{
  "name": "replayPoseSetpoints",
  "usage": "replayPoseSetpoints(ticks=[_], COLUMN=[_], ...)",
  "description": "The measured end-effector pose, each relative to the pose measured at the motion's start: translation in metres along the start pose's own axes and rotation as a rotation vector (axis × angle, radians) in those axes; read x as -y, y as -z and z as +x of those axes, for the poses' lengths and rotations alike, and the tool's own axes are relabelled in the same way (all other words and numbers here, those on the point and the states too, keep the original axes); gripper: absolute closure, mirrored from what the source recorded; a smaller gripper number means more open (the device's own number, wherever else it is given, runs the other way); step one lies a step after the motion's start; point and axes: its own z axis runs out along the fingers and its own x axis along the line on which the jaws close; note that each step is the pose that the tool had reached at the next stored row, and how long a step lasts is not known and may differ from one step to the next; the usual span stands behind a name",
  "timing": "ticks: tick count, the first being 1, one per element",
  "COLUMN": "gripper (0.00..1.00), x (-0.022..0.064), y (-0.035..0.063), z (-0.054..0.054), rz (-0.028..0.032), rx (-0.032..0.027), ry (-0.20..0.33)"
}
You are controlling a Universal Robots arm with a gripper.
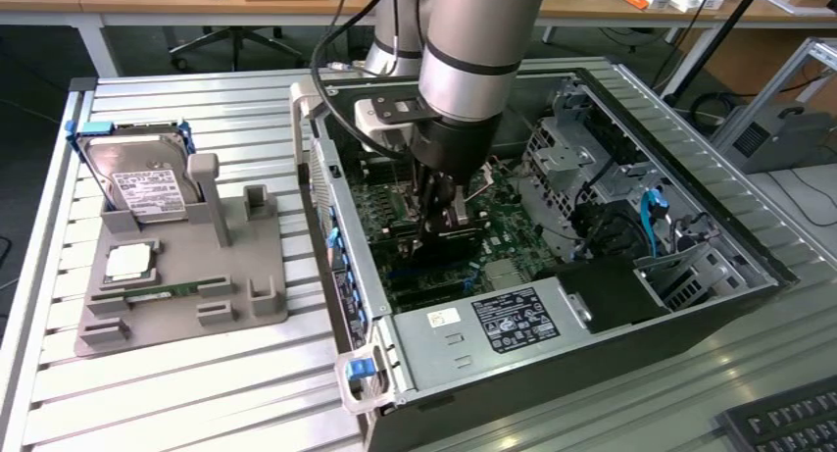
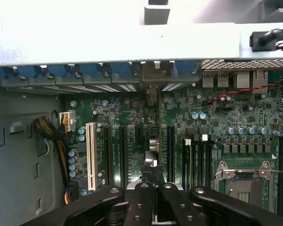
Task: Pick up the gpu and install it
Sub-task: 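Insert the gpu into the slot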
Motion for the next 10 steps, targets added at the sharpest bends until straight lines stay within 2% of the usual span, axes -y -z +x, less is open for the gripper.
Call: replayPoseSetpoints(ticks=[5, 7, 8, 10], gripper=[0.89, 0.89, 0.89, 0.89], x=[0.0195, 0.0285, 0.0355, 0.0420], y=[0.0002, 0.0003, 0.0004, 0.0004], z=[0.000, 0.000, 0.000, 0.000], rz=[-0.0116, -0.0175, -0.0223, -0.0264], rx=[0.0005, 0.0005, 0.0004, 0.0004], ry=[0.006, 0.007, 0.007, 0.007])
